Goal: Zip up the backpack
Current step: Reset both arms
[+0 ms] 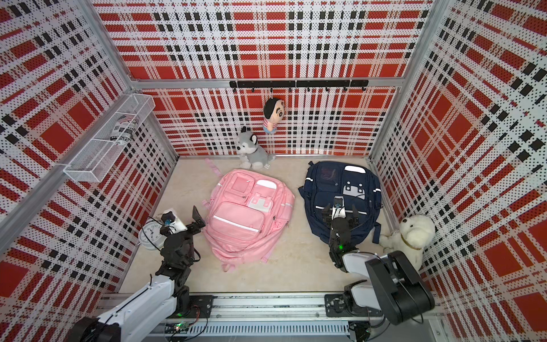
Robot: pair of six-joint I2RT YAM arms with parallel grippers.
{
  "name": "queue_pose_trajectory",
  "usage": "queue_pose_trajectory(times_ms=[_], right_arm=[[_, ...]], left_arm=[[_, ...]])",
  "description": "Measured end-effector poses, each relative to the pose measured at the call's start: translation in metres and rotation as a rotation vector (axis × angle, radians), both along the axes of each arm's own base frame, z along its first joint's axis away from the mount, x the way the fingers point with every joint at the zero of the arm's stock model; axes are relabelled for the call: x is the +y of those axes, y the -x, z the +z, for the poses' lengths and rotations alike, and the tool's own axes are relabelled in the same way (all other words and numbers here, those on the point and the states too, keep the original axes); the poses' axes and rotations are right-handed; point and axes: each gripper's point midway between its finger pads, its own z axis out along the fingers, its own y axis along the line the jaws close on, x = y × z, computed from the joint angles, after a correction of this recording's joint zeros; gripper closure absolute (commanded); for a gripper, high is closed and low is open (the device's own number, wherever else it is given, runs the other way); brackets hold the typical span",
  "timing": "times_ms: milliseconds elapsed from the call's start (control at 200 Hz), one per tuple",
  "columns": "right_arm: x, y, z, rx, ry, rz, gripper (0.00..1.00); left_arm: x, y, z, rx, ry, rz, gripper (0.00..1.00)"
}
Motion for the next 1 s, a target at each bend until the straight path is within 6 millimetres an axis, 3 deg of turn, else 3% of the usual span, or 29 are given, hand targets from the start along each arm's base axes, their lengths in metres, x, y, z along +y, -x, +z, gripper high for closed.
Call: queue_pose_trajectory(times_ms=[160, 421, 521, 671, 762, 1002], right_arm=[[-0.009, 0.0, -0.001, -0.067, -0.027, 0.009, 0.0], [-0.012, -0.008, -0.011, -0.099, -0.069, 0.041, 0.0], [-0.01, -0.013, -0.005, -0.121, -0.081, 0.046, 0.0], [-0.012, -0.023, -0.001, -0.124, -0.098, 0.05, 0.0], [-0.015, -0.031, 0.0, -0.112, -0.113, 0.051, 0.0], [-0.015, -0.035, -0.006, -0.081, -0.133, 0.068, 0.0]], left_arm=[[0.004, -0.014, -0.024, 0.072, -0.045, -0.016, 0.02], [0.021, -0.023, -0.014, -0.04, -0.015, -0.049, 0.02], [0.017, -0.033, -0.017, -0.042, -0.013, -0.09, 0.02], [0.003, -0.066, -0.037, 0.027, -0.021, -0.182, 0.02], [-0.005, -0.081, -0.023, -0.001, -0.041, -0.191, 0.02], [-0.01, -0.083, -0.019, -0.004, -0.063, -0.187, 0.02]])
